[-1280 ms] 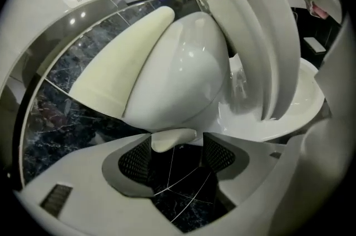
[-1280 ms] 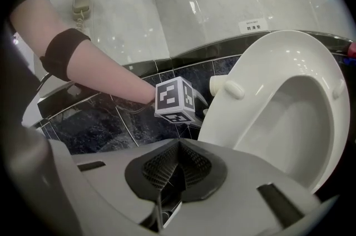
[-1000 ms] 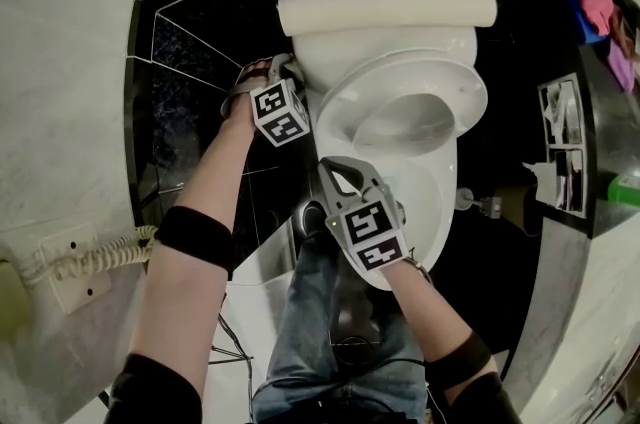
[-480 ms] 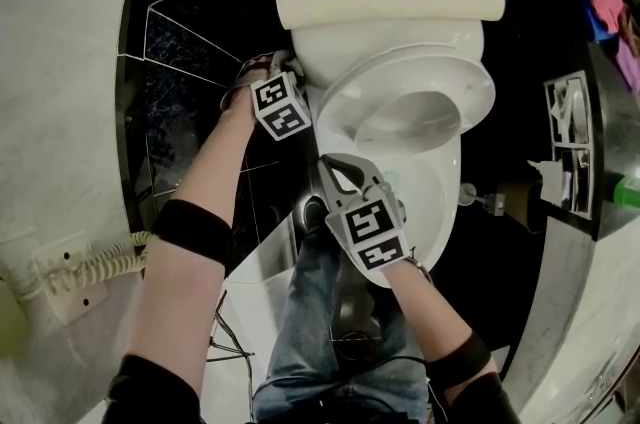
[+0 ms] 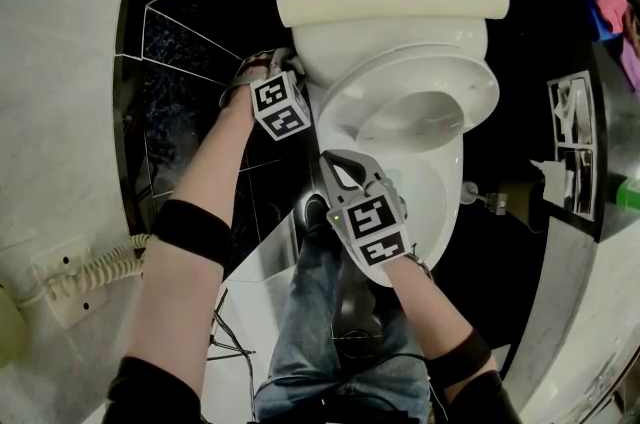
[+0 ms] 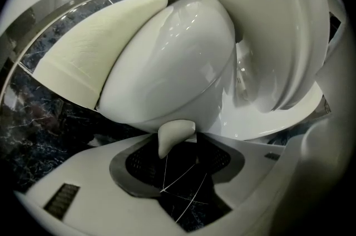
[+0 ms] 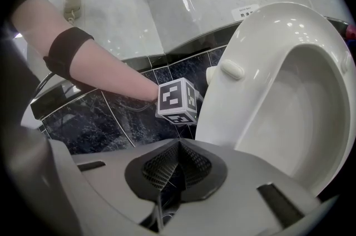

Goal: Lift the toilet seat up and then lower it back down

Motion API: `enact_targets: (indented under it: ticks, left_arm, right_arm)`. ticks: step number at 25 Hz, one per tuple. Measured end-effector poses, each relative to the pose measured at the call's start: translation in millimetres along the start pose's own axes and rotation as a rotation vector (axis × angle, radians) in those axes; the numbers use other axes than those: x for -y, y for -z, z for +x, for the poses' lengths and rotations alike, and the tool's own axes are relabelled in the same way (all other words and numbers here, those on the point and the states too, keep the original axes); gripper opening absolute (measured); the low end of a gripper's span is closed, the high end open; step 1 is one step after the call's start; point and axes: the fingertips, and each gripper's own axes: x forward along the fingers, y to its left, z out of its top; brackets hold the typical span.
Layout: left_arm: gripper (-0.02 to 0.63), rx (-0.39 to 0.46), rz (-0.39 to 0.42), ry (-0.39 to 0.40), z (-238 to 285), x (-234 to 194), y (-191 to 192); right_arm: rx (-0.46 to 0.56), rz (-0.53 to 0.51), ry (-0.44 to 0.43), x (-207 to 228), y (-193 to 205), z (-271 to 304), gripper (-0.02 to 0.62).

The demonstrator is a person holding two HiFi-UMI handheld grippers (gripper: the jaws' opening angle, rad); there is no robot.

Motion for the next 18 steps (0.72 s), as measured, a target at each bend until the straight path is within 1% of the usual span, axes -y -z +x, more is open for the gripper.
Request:
enact_targets:
  ticks: [5, 13, 18]
  left_arm:
    - [0.227, -0.001, 0.001, -0.029, 1, -1, -1]
    - [0.227, -0.034, 0.023, -0.03, -2, -1, 1]
    - [0.228, -0.032, 0.031, -0.091, -18, -10, -2]
  right_arm:
    - [-0.005, 0.005, 0.003, 1, 4, -3, 0.0]
    - [-0.009, -0.002, 0.006, -4, 3, -11, 0.0]
    - [-0.007, -0.015, 0.02, -1, -1, -22, 0.0]
